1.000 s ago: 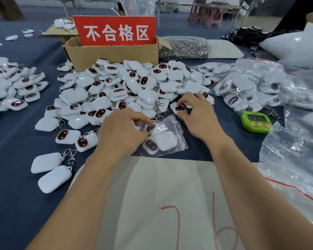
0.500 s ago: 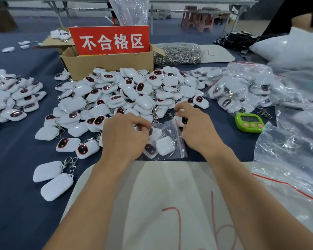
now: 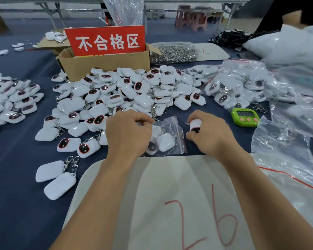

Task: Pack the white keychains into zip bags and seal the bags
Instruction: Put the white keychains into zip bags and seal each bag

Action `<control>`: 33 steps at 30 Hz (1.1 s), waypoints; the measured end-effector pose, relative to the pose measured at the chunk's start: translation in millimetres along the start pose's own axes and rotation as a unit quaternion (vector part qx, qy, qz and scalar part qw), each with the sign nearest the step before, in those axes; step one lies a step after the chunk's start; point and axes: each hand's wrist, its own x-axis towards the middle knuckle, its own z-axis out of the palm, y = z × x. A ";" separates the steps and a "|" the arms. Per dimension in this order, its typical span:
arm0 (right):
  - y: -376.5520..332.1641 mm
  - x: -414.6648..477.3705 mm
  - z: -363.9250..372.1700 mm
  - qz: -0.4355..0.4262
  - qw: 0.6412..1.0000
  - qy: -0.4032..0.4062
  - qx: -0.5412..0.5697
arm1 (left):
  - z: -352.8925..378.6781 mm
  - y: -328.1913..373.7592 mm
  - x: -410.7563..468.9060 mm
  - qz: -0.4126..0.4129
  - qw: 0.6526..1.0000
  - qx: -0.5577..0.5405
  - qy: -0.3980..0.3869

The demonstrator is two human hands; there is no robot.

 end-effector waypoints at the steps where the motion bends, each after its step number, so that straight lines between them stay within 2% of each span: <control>1: 0.1 -1.0 -1.2 0.004 1.000 0.013 0.016 | 0.2 1.4 -0.3 0.005 1.000 -0.002 0.003; 4: -6.8 -4.5 -4.8 -0.003 0.988 0.118 0.102 | 0.1 6.8 -1.9 0.013 1.000 -0.021 0.010; 6: -15.9 -7.0 -11.3 -0.016 0.948 0.235 0.214 | 1.2 12.9 -5.3 0.033 0.999 -0.038 0.013; 8: -25.5 -10.2 -16.2 -0.036 0.899 0.292 0.325 | 4.4 20.7 -10.2 0.064 0.996 -0.052 0.020; 11: -37.9 -16.1 -10.0 -0.043 0.844 0.245 0.475 | 7.8 26.3 -16.3 0.084 0.991 -0.108 -0.007; 14: -46.4 -20.4 -2.5 -0.031 0.800 0.207 0.562 | 9.5 30.0 -24.1 0.092 0.971 -0.200 -0.095; 16: -51.4 -21.0 -1.0 -0.023 0.774 0.188 0.604 | 12.2 31.9 -25.2 0.108 0.966 -0.210 -0.104; 24: -48.1 -21.8 -8.0 -0.050 0.817 0.074 0.570 | 20.4 26.3 -16.8 0.027 0.957 -0.286 -0.044; 26: -45.1 -18.3 -12.0 -0.067 0.819 0.043 0.568 | 22.3 27.9 -15.2 0.034 0.957 -0.284 -0.043; 29: -39.7 -10.5 -10.9 -0.070 0.839 0.039 0.538 | 25.9 26.4 -11.5 0.056 0.961 -0.268 -0.029; 33: -34.7 -9.3 -3.3 -0.052 0.865 0.034 0.498 | 26.9 19.8 -9.4 0.035 0.963 -0.267 -0.007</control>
